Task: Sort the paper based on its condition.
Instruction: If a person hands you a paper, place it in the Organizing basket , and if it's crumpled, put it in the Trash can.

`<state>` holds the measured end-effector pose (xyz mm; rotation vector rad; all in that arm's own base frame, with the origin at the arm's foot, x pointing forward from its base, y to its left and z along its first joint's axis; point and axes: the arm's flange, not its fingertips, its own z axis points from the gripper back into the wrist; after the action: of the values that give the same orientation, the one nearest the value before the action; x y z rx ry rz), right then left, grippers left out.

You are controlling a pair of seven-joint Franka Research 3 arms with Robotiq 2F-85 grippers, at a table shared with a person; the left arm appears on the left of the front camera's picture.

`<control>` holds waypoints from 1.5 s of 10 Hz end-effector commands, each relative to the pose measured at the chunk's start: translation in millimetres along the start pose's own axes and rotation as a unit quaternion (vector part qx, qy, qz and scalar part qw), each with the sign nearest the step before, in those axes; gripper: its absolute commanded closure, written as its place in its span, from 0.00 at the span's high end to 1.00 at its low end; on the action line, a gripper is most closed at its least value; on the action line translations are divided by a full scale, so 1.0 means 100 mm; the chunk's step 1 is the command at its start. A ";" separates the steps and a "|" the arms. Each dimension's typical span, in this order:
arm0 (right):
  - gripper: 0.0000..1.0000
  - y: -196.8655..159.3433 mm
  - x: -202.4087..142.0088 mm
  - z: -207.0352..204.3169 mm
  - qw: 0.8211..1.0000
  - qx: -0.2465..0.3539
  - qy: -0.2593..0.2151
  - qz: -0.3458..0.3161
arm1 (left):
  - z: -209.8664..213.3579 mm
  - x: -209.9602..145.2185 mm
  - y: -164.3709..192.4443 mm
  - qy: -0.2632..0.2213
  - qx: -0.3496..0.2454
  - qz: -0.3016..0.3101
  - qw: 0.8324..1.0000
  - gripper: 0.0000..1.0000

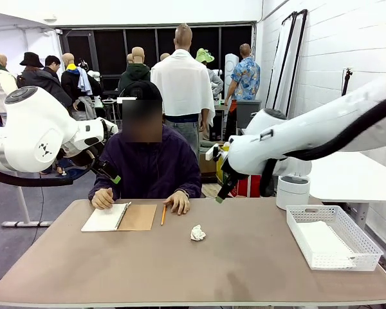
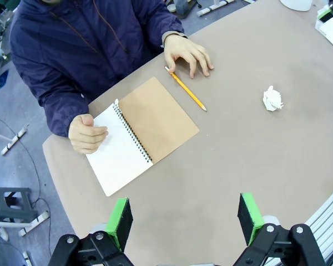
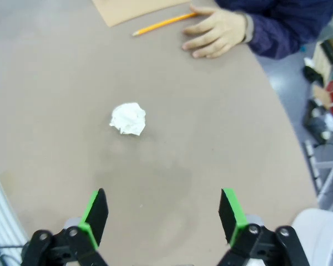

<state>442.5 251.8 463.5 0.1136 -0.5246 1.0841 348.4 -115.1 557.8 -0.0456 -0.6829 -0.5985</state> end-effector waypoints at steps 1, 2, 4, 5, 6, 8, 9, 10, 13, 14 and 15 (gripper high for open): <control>1.00 -0.09 0.13 -0.20 0.999 0.017 0.044 0.024 | 0.00 0.01 0.02 -0.002 -0.001 0.001 1.000 1.00; 1.00 -0.06 0.15 -0.32 0.998 0.022 0.053 0.022 | 0.00 0.01 0.02 -0.002 -0.001 0.001 1.000 1.00; 1.00 0.00 0.07 -0.32 0.999 0.020 0.036 0.011 | 0.00 0.01 0.02 -0.002 -0.001 0.001 1.000 1.00; 1.00 0.00 0.07 -0.32 0.999 0.020 0.036 0.011 | 0.00 0.01 0.02 -0.002 -0.001 0.001 1.000 1.00; 1.00 0.00 0.07 -0.32 0.999 0.020 0.036 0.011 | 0.00 0.01 0.02 -0.002 -0.001 0.001 1.000 1.00; 1.00 0.00 0.07 -0.32 0.999 0.020 0.036 0.011 | 0.00 0.01 0.02 -0.002 -0.001 0.001 1.000 1.00; 1.00 -0.01 0.11 -0.33 0.999 0.020 0.041 0.012 | 0.00 0.01 0.02 -0.002 -0.001 0.001 1.000 1.00; 1.00 -0.07 0.17 -0.49 0.998 0.033 0.048 0.016 | 0.00 0.01 0.02 -0.002 -0.001 0.001 1.000 1.00; 1.00 -0.14 0.30 -0.92 0.994 0.082 0.067 0.023 | 0.00 0.01 0.02 -0.002 -0.001 0.001 1.000 1.00; 1.00 -0.15 0.32 -1.03 0.992 0.100 0.073 0.025 | 0.00 0.01 0.02 -0.002 -0.001 0.001 1.000 1.00; 1.00 -0.20 0.34 -1.17 0.990 0.112 0.079 0.031 | 0.00 0.01 0.02 -0.002 -0.001 0.001 1.000 1.00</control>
<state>497.6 310.3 378.4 0.1681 -0.2916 1.1610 348.5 -115.0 557.8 -0.0456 -0.6829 -0.5985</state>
